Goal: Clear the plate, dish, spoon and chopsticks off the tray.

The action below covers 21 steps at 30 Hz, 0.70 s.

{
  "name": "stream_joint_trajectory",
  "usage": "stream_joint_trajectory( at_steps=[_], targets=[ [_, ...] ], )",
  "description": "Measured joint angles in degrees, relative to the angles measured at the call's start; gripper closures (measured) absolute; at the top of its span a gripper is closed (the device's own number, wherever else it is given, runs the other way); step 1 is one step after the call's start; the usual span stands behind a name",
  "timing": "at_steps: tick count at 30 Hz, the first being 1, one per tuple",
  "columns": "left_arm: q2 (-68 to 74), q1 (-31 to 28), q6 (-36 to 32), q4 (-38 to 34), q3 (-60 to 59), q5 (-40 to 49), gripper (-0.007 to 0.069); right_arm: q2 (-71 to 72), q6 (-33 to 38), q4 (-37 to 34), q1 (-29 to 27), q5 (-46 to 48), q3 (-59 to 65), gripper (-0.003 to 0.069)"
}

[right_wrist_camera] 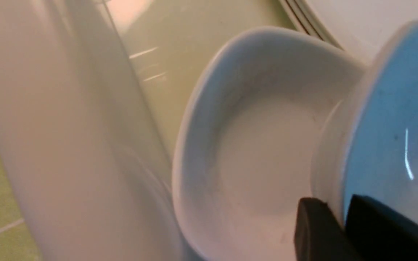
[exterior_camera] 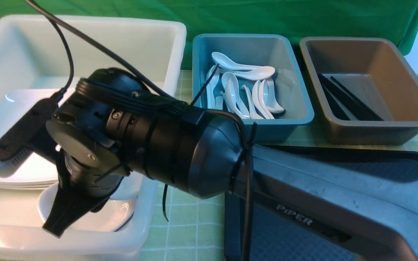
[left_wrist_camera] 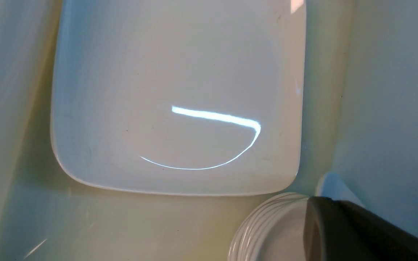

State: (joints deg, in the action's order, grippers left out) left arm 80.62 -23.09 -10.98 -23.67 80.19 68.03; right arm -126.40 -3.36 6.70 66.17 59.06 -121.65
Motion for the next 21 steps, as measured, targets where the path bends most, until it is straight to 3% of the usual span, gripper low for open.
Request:
stream_joint_trajectory(
  at_steps=[6, 13, 16, 21],
  targets=[
    [0.0, 0.0, -0.16, 0.0, 0.0, -0.05, 0.0629, -0.18, 0.0, -0.3, 1.09, 1.83, -1.98, 0.0373],
    [0.0, 0.0, -0.16, -0.07, 0.0, -0.22, 0.0629, -0.13, 0.26, -0.31, 1.16, 9.6, -11.89, 0.035],
    [0.0, 0.0, -0.16, -0.07, 0.0, -0.22, 0.0629, 1.09, 1.61, -0.24, 1.16, 10.07, -14.28, 0.0368],
    [0.0, 0.0, -0.16, -0.02, 0.0, -0.22, 0.0629, 6.51, 5.63, 0.36, 1.16, 10.48, -14.89, 0.0526]
  ],
)
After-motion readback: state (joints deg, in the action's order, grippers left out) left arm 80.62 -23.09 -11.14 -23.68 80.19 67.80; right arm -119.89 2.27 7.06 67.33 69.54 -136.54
